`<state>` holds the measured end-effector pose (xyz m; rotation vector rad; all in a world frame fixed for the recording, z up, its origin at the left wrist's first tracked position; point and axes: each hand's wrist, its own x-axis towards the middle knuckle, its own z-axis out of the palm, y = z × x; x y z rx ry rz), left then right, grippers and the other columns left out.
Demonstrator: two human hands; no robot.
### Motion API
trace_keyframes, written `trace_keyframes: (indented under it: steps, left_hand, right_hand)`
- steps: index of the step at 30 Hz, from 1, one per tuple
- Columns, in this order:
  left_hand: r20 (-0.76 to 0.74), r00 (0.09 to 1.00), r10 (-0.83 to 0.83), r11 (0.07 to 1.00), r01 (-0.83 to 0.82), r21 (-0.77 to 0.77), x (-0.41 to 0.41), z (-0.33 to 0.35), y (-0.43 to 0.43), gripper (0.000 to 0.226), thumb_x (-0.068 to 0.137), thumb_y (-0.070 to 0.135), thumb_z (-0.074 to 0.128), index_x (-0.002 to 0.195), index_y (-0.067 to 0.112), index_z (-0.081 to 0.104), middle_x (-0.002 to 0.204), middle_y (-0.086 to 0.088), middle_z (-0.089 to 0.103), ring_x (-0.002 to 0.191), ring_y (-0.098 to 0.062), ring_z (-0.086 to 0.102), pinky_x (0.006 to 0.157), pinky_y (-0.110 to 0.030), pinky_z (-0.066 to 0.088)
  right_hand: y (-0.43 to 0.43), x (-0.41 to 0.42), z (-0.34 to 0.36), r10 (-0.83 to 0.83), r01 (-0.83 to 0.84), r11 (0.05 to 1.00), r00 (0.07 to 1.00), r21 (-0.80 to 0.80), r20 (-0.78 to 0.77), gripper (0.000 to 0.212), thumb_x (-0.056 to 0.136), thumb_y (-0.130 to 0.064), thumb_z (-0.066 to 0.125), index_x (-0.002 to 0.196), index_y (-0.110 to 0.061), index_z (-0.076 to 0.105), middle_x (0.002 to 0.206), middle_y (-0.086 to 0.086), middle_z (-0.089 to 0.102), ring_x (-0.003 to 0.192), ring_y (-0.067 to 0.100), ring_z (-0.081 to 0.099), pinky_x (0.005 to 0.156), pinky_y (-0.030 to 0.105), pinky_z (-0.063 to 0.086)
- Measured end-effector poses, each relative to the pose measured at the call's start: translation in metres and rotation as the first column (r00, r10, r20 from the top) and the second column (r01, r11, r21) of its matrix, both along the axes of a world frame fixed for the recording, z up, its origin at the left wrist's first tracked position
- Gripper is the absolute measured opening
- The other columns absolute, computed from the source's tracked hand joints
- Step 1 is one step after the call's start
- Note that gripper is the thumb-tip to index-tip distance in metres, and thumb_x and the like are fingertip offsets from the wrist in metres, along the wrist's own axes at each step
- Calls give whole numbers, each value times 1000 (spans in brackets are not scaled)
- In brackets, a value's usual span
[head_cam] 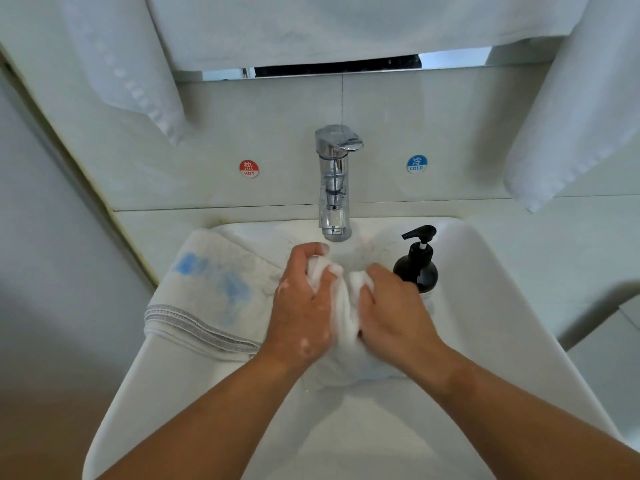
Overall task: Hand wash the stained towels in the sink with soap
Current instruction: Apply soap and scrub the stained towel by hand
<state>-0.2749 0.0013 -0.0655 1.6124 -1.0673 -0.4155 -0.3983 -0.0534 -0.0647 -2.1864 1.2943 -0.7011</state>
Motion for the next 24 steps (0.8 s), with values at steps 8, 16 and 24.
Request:
trace_keyframes:
  steps: [8,16,24]
  left_hand:
    - [58,991,-121,989,115,90,-7,-4,11,20,98,38,47,115,33,53,78,10,65,69,-14,64,65,-32,46]
    - [28,995,97,963,-101,249,3,-4,-2,20,104,24,46,124,22,50,106,0,63,103,-25,60,83,-31,43]
    - [-53,997,-59,998,58,-15,-6,-2,1,13,96,32,54,107,36,59,95,19,67,91,-6,64,82,-30,52]
  right_hand:
    - [-7,11,6,-67,75,996,985,-49,160,9,100,-17,45,104,-15,53,85,12,60,80,32,53,65,36,30]
    - [11,7,4,198,-195,974,980,-112,18,11,99,-18,47,91,-22,39,80,2,53,75,26,44,64,31,23]
    - [-9,-2,0,-2,5,999,996,37,-90,13,102,-23,40,90,-17,40,86,8,54,82,30,50,67,35,34]
